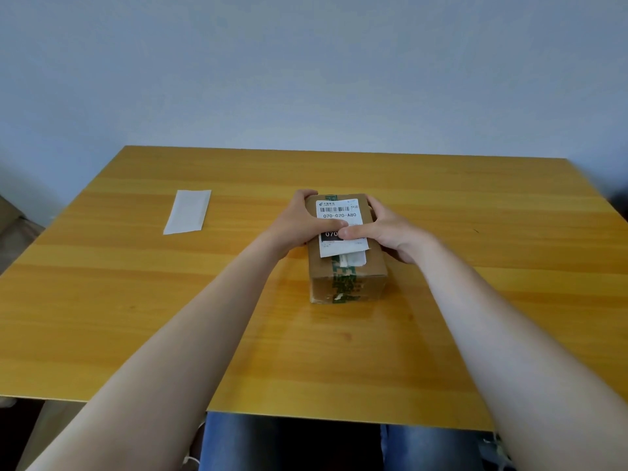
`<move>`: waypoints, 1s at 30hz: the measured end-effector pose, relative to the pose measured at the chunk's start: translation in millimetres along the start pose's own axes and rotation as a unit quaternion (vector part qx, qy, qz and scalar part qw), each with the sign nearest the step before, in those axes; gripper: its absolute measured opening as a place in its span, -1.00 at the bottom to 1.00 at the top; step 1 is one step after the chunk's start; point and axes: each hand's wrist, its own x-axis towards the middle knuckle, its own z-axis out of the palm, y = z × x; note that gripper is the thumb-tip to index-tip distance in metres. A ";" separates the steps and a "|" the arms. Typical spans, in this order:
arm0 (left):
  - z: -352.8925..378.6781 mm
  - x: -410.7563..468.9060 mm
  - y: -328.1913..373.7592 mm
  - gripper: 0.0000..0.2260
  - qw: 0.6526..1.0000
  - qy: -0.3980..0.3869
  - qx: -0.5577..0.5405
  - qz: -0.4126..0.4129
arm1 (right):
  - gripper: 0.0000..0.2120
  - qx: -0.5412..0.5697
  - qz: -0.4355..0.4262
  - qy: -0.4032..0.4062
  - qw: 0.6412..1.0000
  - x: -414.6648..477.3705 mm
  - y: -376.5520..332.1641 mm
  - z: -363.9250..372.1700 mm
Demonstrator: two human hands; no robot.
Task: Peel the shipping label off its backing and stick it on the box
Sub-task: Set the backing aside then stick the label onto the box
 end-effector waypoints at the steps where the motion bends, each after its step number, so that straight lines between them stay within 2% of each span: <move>1: 0.6 0.4 -0.1 -0.18 1.000 0.005 -0.001 -0.002 | -0.18 0.000 0.002 0.006 1.000 1.3 1.0 -0.4; 6: 0.5 1.6 1.8 -0.29 1.000 0.014 0.003 -0.022 | -0.16 -0.011 -0.003 0.035 0.999 5.0 2.5 -1.0; 13: 4.5 4.2 7.5 -0.43 0.998 0.051 0.003 -0.047 | -0.33 -0.006 -0.003 0.074 0.997 7.3 -2.6 0.8; 30: 2.5 30.8 15.2 -0.45 0.996 0.069 0.003 -0.063 | -0.30 -0.038 -0.004 0.088 0.995 36.8 -10.8 -11.7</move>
